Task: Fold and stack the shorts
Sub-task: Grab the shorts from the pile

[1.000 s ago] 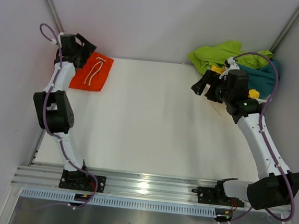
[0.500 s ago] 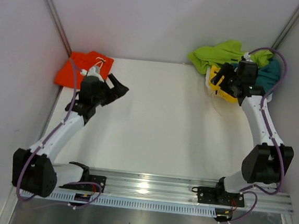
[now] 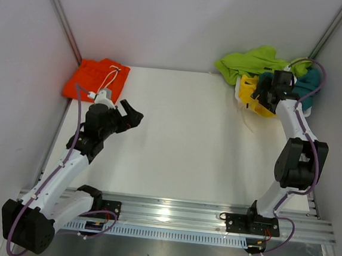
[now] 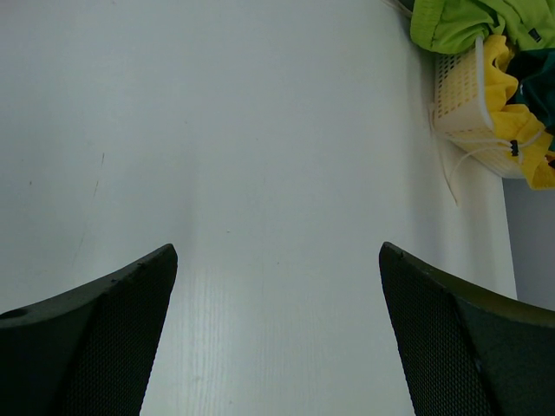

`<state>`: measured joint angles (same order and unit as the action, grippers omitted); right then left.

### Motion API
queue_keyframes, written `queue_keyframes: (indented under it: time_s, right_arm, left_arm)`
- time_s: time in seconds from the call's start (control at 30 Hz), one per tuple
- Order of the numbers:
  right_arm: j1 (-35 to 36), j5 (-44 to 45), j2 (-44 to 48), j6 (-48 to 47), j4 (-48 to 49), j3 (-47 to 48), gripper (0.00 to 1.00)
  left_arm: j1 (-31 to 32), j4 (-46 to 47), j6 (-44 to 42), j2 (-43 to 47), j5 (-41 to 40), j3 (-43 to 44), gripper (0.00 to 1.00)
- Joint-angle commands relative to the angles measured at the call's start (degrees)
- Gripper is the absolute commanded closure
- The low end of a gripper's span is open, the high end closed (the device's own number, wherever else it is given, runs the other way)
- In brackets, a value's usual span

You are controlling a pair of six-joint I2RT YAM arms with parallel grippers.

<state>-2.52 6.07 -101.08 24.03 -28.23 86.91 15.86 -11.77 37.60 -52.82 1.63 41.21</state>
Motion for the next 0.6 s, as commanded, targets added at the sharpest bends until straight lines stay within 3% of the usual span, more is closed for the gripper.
queue_keyframes:
  time_s: [0.0,0.17,0.2,0.23,0.27,0.33,0.37,0.57]
  right_arm:
    - [0.0,0.2,-2.4,1.7,5.4,2.6,0.23]
    - [0.0,-3.9,-5.9,4.2,8.4,3.4,0.31]
    - [0.0,-5.1,-6.5,5.3,10.2,3.3,0.38]
    - [0.0,-5.4,-6.8,5.8,11.2,3.4,0.46]
    - [0.0,-7.2,-7.1,6.2,11.9,3.7,0.67]
    - [-0.5,-9.1,-8.5,7.3,12.4,7.0,0.85]
    - [-0.9,-10.6,-9.1,7.3,12.2,9.0,1.0]
    - [-5.2,-18.8,-11.6,8.6,10.4,31.2,1.0]
  left_arm:
    - [0.5,-0.2,-2.8,1.9,-0.8,-1.3,0.01]
    - [0.5,0.7,-2.6,1.9,0.9,-2.5,0.01]
    - [0.5,0.9,-2.7,1.8,1.4,-2.5,0.01]
    - [0.5,1.2,-2.7,1.6,1.5,-2.5,0.01]
    - [0.5,1.5,-2.7,1.2,1.7,-2.5,0.01]
    - [0.5,2.0,-2.8,0.7,2.4,-2.4,0.01]
    - [0.5,2.0,-2.7,0.1,2.5,-2.2,0.01]
    - [0.5,2.8,-2.6,-0.1,3.2,-3.0,0.01]
